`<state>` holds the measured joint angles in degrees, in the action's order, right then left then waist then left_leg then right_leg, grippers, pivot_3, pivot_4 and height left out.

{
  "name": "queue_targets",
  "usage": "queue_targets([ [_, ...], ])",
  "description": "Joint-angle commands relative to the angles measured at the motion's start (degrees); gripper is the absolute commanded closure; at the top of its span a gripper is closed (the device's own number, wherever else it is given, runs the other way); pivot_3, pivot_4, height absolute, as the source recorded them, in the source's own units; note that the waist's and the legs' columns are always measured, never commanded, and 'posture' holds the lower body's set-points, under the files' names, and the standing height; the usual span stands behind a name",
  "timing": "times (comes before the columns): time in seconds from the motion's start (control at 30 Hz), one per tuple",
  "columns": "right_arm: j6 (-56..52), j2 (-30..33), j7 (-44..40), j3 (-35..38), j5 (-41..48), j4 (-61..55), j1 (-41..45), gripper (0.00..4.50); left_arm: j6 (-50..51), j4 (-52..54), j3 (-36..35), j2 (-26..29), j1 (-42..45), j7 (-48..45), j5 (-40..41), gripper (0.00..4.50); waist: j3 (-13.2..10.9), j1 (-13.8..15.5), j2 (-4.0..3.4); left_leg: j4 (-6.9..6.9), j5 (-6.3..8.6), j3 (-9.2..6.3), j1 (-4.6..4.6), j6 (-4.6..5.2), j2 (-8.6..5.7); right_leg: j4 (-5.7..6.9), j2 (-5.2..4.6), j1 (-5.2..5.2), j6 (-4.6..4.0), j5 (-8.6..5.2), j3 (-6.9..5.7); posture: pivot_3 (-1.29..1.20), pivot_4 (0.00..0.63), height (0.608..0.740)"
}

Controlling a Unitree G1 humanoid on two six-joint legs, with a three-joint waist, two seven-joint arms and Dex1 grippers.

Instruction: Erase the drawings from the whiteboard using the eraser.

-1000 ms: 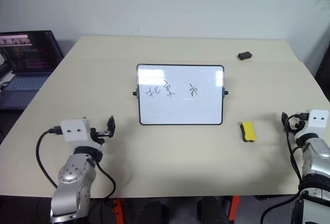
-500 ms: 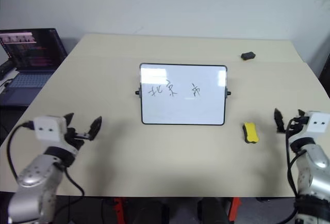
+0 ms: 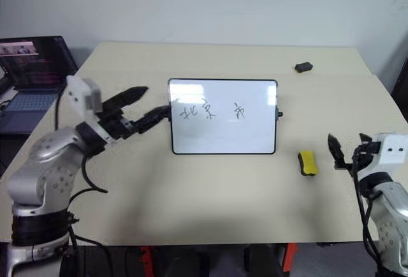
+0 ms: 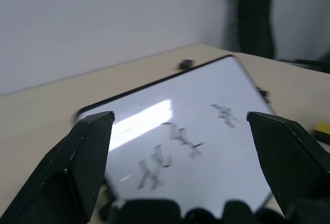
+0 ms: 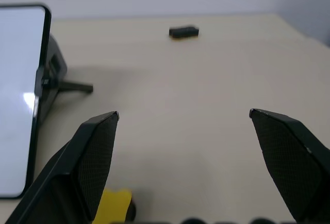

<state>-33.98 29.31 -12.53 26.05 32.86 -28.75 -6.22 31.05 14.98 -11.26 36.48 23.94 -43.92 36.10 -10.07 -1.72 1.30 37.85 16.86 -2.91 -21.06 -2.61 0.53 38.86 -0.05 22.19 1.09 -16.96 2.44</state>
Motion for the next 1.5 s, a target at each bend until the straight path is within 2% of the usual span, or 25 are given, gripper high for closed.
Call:
queue_targets([
  [0.03, -4.2, 0.2, 1.6, -2.3, 0.8, -7.1, -1.2, 0.05, 2.1, 2.2, 4.4, 2.1, 3.2, -7.4, 2.8, 0.00, 0.0, -0.1, -0.01, 0.00, 0.00, 0.01, 0.00, 0.00, 0.00, 0.00, 0.00, 0.01, 0.00, 0.00, 0.01, 0.00, 0.150, 0.740],
  [0.17, -10.3, -3.9, 7.7, -5.9, 1.6, -11.4, 0.8, 0.05, 2.7, 3.5, 11.3, 5.6, 6.2, -19.0, 3.2, 0.00, 0.0, -0.2, -0.02, 0.00, 0.00, 0.00, 0.03, 0.00, 0.03, 0.06, 0.05, 0.02, 0.00, -0.01, 0.02, 0.00, 0.150, 0.740],
  [0.27, -14.1, -5.6, 11.2, -9.3, -1.1, -10.6, 3.0, 0.05, -3.7, 2.9, 17.6, 8.4, 6.5, -26.1, -3.6, 0.00, 0.0, -0.2, -0.05, 0.00, 0.00, 0.01, 0.04, 0.00, 0.03, 0.07, 0.09, 0.03, -0.01, -0.03, 0.03, 0.00, 0.150, 0.740],
  [0.33, -15.6, -6.0, 12.1, -10.6, -2.0, -9.7, 4.1, 0.05, -7.7, 2.6, 20.5, 9.2, 6.4, -28.5, -7.4, 0.00, 0.0, -0.1, -0.05, 0.00, 0.00, 0.04, 0.03, 0.00, 0.00, 0.06, 0.11, 0.05, -0.03, -0.03, 0.07, 0.00, 0.150, 0.740],
  [0.43, -17.7, -8.3, 15.1, -10.6, -3.1, -7.2, 6.8, 0.05, -11.8, 1.7, 23.0, 7.4, 5.9, -28.8, -10.8, 0.00, -0.1, 0.0, -0.02, 0.00, 0.00, 0.01, -0.04, 0.01, 0.00, 0.01, 0.10, 0.08, -0.03, -0.03, 0.04, 0.00, 0.150, 0.740],
  [0.63, -19.1, -7.9, 14.1, -10.3, -4.9, -4.1, 8.1, 0.05, -12.0, 0.8, 22.5, 4.4, 5.7, -27.5, -10.9, 0.00, -0.1, 0.0, -0.02, 0.02, 0.02, -0.06, -0.21, 0.04, 0.00, 0.00, 0.09, 0.18, -0.03, -0.04, -0.03, 0.00, 0.150, 0.740],
  [1.23, -16.8, -7.0, 8.7, -9.8, -8.0, 3.2, 10.0, 0.05, -12.7, 1.0, 21.5, 5.1, 1.8, -26.5, -12.0, 0.00, -0.1, -0.1, -0.03, 0.04, 0.03, -0.06, -0.23, 0.07, 0.01, 0.02, 0.09, 0.21, -0.03, -0.04, -0.03, 0.00, 0.150, 0.740],
  [1.37, -16.8, -7.2, 8.5, -9.9, -8.5, 4.1, 10.2, 0.94, -13.0, 1.0, 21.3, 5.2, 1.1, -26.6, -12.2, 0.00, -0.1, -0.1, -0.03, 0.03, 0.03, -0.05, -0.22, 0.07, 0.01, 0.03, 0.09, 0.21, -0.03, -0.04, -0.03, 0.00, 0.150, 0.740],
  [1.5, -17.2, -7.2, 8.1, -10.3, -9.0, 4.5, 10.3, 2.43, -13.1, 1.0, 21.1, 5.2, 0.5, -26.7, -12.2, 0.00, -0.1, -0.1, -0.03, 0.04, 0.03, -0.05, -0.22, 0.07, 0.01, 0.03, 0.08, 0.21, -0.03, -0.04, -0.02, 0.00, 0.150, 0.740],
])
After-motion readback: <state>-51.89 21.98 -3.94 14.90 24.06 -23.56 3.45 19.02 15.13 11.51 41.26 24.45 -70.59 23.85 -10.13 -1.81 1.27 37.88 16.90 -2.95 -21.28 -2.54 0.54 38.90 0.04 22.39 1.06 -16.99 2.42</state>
